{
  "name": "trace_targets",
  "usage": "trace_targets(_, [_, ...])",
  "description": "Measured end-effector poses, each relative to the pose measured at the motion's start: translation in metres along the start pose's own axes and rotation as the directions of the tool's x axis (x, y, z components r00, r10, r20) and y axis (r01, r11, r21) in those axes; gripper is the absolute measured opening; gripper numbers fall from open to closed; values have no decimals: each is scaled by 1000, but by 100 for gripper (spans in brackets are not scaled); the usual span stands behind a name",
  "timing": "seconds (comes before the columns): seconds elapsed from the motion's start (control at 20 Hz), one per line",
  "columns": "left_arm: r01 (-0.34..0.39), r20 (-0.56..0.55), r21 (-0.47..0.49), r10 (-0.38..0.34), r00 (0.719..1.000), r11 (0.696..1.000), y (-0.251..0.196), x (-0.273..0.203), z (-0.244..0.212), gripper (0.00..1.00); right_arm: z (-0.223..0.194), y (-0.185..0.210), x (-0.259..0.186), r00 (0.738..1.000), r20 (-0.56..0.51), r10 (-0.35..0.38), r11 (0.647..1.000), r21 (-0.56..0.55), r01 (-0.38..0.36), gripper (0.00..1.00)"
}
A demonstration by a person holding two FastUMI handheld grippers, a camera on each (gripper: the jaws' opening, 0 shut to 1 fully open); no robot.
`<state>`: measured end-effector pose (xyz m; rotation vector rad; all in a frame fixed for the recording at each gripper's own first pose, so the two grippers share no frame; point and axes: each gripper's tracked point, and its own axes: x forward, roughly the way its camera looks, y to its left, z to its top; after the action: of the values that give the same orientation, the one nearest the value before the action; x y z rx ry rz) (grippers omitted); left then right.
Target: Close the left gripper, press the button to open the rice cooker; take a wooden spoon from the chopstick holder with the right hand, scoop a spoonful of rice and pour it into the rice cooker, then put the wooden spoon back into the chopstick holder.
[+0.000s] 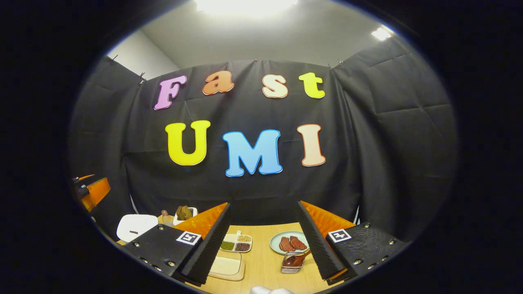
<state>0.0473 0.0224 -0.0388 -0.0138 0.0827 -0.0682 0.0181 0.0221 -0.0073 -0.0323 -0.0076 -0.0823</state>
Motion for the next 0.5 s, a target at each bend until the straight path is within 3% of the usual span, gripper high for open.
trace_targets(0.5, [-25, -16, -23, 24, 1000, 999, 12, 6, -7, 95, -2, 2, -3, 1000, -5, 0, 999, -44, 0, 97])
